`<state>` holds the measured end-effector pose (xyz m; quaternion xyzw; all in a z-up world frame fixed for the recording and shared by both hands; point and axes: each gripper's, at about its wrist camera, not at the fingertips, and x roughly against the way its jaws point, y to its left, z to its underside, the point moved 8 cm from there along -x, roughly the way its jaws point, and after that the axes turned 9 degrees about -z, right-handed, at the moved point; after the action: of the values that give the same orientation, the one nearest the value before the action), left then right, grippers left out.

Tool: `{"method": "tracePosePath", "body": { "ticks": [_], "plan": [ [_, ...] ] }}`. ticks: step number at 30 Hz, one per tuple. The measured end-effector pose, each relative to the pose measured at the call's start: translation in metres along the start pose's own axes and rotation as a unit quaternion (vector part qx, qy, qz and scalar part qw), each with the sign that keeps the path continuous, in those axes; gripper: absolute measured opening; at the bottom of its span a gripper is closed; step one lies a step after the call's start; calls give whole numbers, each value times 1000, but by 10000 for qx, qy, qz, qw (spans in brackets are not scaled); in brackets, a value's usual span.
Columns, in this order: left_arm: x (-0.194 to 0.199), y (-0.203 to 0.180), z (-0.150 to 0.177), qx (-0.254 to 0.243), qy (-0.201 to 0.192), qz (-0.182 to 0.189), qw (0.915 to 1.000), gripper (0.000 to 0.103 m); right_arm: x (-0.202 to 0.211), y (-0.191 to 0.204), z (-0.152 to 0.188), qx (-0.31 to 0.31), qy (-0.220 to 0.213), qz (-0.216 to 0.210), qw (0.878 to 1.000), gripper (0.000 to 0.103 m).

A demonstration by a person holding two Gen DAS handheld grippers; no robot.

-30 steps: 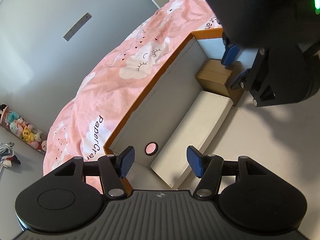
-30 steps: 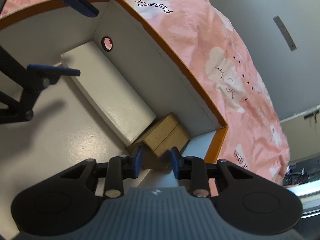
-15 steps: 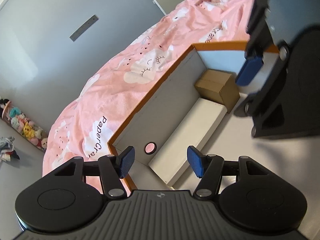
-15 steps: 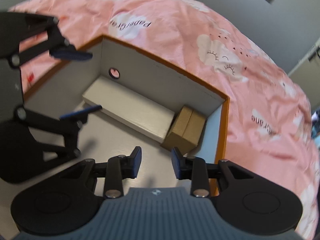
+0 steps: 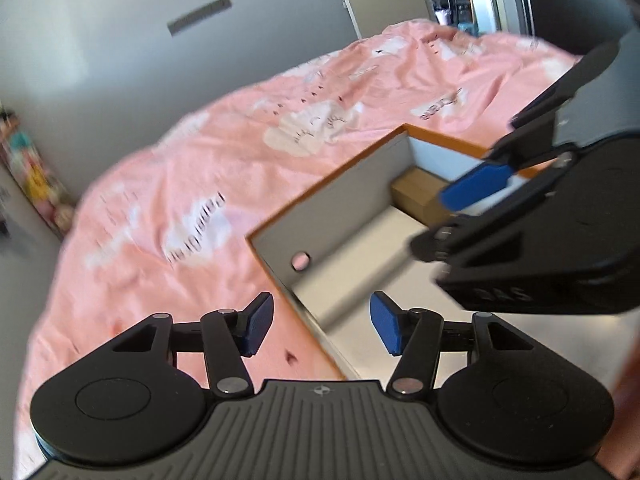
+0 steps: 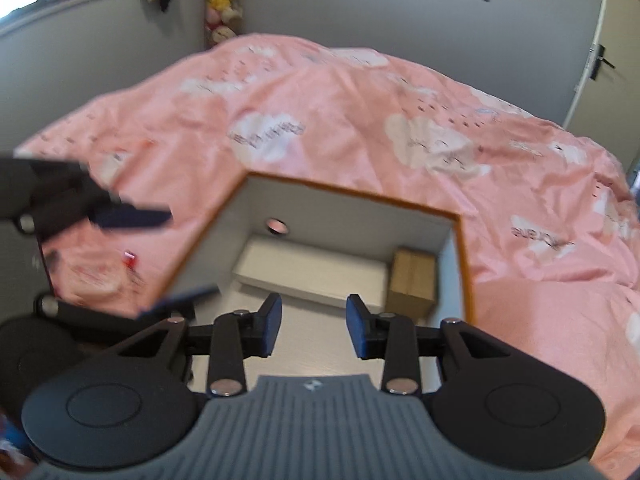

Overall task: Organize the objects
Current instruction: 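Withdraw both tools from the orange box toward the item pile, then grasp the dark PHOTO CARD box with the left tool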

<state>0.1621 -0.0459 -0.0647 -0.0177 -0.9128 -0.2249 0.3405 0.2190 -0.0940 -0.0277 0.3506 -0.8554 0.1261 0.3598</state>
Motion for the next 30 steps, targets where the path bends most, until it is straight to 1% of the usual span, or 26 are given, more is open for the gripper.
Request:
{"method": "tracePosePath", "body": {
  "ticks": [2, 3, 6, 11, 12, 14, 16, 18, 20, 21, 25, 30],
  "plan": [
    [10, 14, 8, 338, 201, 307, 9988, 64, 4, 15, -6, 4, -67, -284, 9996, 37],
    [15, 21, 13, 512, 299, 422, 9973, 62, 6, 23, -9, -15, -99, -462, 9989, 37],
    [29, 45, 28, 960, 511, 617, 9922, 60, 11, 50, -13, -14, -104, -981, 9951, 37],
    [46, 67, 61, 1390, 863, 639, 9844, 58, 8, 94, -7, -98, 203, -1734, 9846, 35],
    [48, 69, 67, 1462, 944, 632, 9827, 57, 7, 102, -4, -46, 267, -1821, 9829, 33],
    [51, 72, 79, 1563, 1080, 585, 9800, 57, 6, 118, 1, 112, 358, -1915, 9808, 32],
    [54, 75, 91, 1651, 1238, 422, 9776, 57, 4, 128, 7, 252, 439, -1928, 9799, 32],
    [60, 78, 100, 1652, 1303, 201, 9774, 57, 4, 136, 12, 367, 515, -1912, 9795, 32],
    [67, 80, 107, 1519, 1283, -61, 9800, 57, 4, 143, 18, 536, 575, -1857, 9795, 32],
    [71, 80, 111, 1442, 1284, -123, 9811, 57, 4, 144, 21, 618, 604, -1818, 9795, 32],
    [84, 78, 119, 1217, 1199, 33, 9853, 59, 2, 152, 29, 841, 784, -1870, 9756, 32],
    [97, 71, 132, 632, 1126, 25, 9916, 61, -2, 162, 38, 997, 954, -1939, 9713, 32]
  ]
}}
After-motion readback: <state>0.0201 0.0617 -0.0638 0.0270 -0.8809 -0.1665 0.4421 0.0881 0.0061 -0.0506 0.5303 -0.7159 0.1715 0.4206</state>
